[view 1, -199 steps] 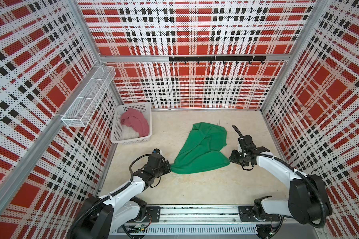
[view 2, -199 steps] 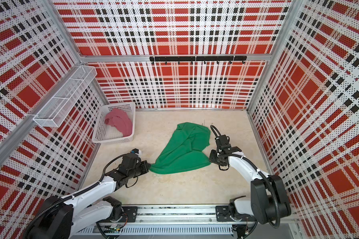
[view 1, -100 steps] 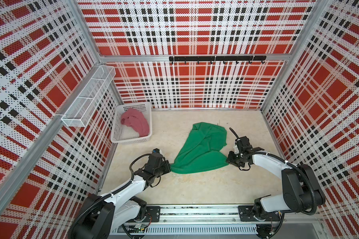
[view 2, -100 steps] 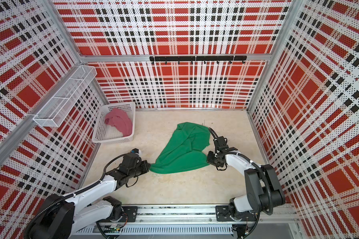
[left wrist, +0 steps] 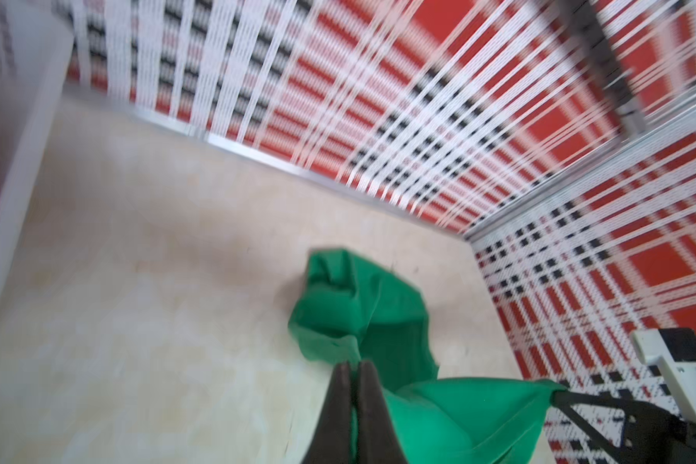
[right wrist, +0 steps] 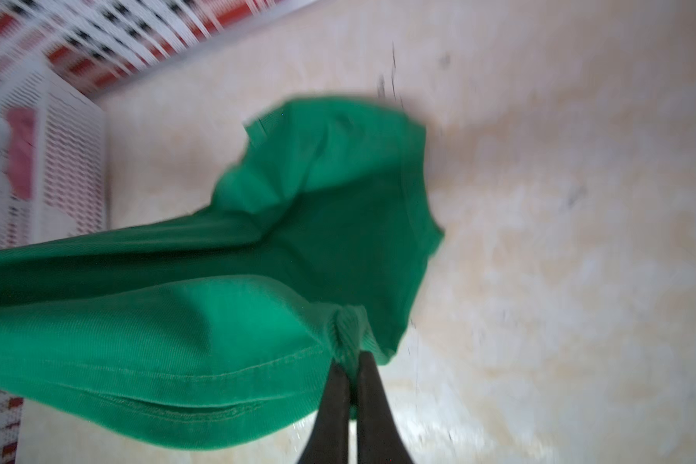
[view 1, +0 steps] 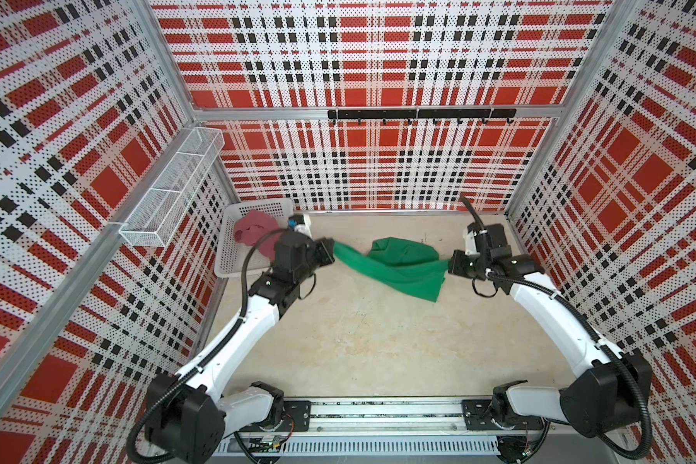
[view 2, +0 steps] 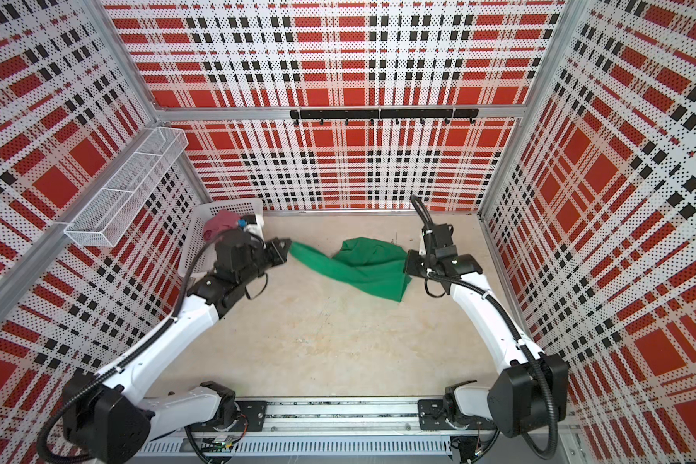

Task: Fold and stack the tank tops
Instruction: 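Lift the tank top with both grippers and spread it apart, farther from the robot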

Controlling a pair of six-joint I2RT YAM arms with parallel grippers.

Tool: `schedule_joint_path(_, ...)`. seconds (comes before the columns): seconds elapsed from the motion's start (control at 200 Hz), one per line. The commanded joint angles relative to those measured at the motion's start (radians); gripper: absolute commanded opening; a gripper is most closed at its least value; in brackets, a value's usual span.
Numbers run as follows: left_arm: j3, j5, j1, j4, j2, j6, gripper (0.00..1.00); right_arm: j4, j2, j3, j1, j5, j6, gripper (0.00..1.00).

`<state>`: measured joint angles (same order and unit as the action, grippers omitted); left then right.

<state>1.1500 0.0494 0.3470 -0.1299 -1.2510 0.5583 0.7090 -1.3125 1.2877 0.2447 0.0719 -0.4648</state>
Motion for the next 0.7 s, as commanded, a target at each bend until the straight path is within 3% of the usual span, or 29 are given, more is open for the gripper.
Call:
schedule_joint_path(0.0, 0.215, -0.052, -0.017, -0.041, -0.026, -0.14, 0.0, 0.062, 0.019, 0.163, -0.001, -0.056, 0.099, 0.0)
schedule_joint_path(0.291, 0.568, -0.1, -0.023, -0.12, -0.036, -0.226, 0.0, 0.084, 0.019, 0.5, 0.0, -0.067, 0.182, 0.0)
schedule_joint_path(0.506, 0.592, -0.164, -0.033, -0.191, 0.054, -0.264, 0.0, 0.087, 0.045, 0.604, -0.001, -0.081, 0.225, 0.0)
schedule_joint_path(0.697, 0.57, -0.079, -0.092, -0.242, 0.015, -0.263, 0.0, 0.075, 0.007, 0.588, -0.002, -0.03, 0.227, 0.0)
